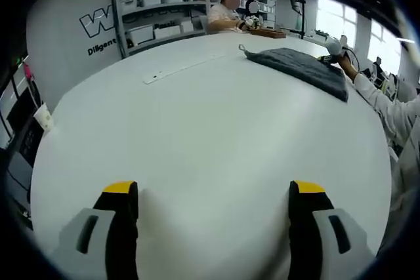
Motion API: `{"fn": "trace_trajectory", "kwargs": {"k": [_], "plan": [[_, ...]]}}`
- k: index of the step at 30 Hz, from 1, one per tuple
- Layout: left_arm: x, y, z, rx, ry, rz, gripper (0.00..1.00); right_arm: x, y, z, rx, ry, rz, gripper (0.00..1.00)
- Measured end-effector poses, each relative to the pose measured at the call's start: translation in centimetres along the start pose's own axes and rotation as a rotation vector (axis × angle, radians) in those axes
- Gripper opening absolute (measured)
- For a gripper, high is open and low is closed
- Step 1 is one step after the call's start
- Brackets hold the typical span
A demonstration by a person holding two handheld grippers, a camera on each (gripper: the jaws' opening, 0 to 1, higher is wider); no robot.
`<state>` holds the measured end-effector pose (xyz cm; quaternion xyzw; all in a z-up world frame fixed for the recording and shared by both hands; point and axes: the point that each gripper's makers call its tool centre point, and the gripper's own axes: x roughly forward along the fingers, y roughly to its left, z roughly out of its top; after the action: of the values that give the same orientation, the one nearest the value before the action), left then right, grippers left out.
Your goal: Open the folded towel by lifting each exposed corner and separating the folded layers until the towel lies flat within the target outline without major curled edges
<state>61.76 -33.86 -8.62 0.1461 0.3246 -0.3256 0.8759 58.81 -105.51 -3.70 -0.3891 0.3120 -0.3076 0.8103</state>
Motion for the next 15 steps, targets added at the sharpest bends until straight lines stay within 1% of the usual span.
{"fn": "trace_trajectory", "kwargs": {"k": [3, 9, 12, 13, 15], "plan": [[-0.1, -0.1, 0.1, 0.000, -0.005, -0.001, 0.94, -0.2, -0.4, 0.0, 0.017, 0.004, -0.018, 0.71], [-0.3, -0.3, 0.4, 0.001, -0.020, -0.006, 0.96, -1.1, -2.0, -0.9, 0.111, 0.031, -0.074, 0.91], [-0.3, -0.4, 0.6, 0.004, -0.026, -0.011, 0.96, -1.2, -2.4, -1.3, 0.159, 0.034, -0.072, 0.98], [-0.3, -0.5, 0.6, 0.005, -0.027, -0.013, 0.97, -1.2, -2.5, -1.4, 0.163, 0.032, -0.067, 1.00], [-0.3, -0.5, 0.6, 0.005, -0.027, -0.014, 0.97, -1.5, -2.2, -1.5, 0.172, 0.030, -0.048, 0.99]]}}
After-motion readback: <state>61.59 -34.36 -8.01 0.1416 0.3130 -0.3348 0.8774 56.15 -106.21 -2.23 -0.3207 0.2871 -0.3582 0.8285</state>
